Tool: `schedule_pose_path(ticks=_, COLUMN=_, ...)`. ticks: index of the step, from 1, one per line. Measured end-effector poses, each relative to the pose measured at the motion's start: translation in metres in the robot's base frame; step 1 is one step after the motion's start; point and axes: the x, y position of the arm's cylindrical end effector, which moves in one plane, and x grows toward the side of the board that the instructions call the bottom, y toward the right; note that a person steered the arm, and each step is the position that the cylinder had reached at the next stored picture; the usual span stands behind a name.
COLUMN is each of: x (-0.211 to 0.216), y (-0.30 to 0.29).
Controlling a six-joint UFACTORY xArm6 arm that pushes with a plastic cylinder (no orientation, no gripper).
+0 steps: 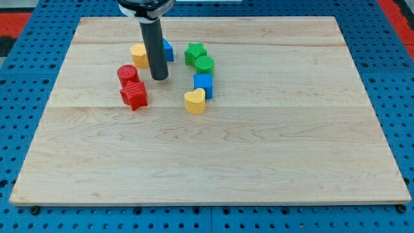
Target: Put the yellow heart at the bottom of the blue cube
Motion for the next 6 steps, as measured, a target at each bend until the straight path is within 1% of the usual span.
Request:
schedule_pose_path(ticks=2, x=0.022, y=0.012)
schedule_pose_path(ticks=3, x=0.044, y=0.015)
schedule_pose_path(ticks=4, x=0.052, y=0.030)
schedule_pose_path(ticks=5, x=0.059, y=0.032)
schedule_pose_path(ticks=6, x=0.076, y=0.044)
